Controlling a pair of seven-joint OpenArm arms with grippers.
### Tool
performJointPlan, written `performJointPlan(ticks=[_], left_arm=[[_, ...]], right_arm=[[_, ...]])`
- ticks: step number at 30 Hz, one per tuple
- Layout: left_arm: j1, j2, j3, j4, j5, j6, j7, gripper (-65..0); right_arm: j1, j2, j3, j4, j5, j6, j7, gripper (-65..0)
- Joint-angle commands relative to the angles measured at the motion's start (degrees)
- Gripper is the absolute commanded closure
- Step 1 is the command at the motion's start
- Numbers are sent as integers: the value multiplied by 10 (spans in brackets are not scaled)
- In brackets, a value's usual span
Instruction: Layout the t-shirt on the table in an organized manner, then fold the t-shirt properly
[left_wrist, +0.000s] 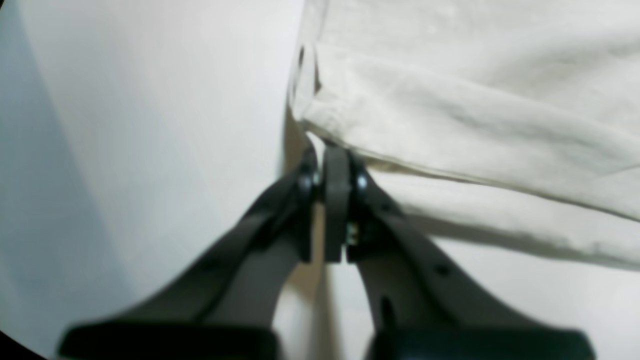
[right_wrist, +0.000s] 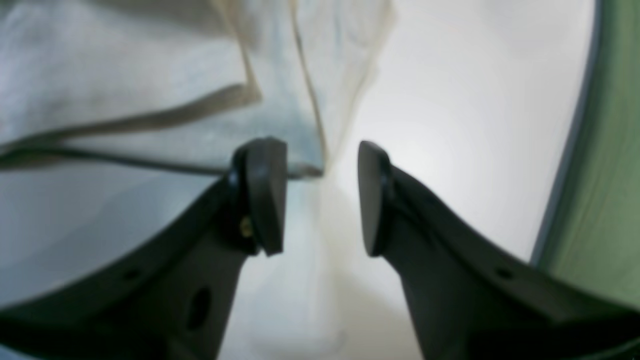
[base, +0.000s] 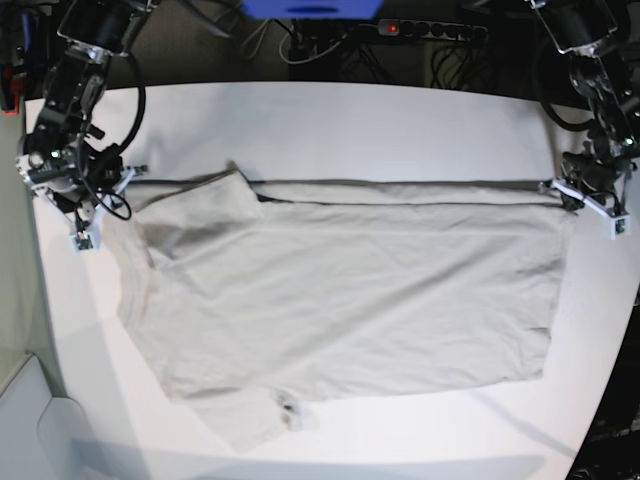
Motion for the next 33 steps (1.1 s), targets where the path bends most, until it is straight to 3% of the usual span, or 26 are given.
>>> performJointPlan(ticks=[1,17,21,24,33], left_arm=[[-6,-10,-4,11,-4,-1,-11,-1],[-6,-10,-4,11,-4,-1,-11,-1],[-6,-10,-4,11,-4,-1,-11,-1],[-6,-10,-4,11,-4,-1,-11,-1],[1,-15,-4,41,-4,-2,16,-1]], right_arm=[[4,7,1,8,3,9,5,-241],[33,8,-4,-71,3,9,7,-231],[28,8,-4,-71,3,9,6,-133],[26,9,-4,-71,3,9,0,0],[4,11,-3,-4,3,10,-14,0]])
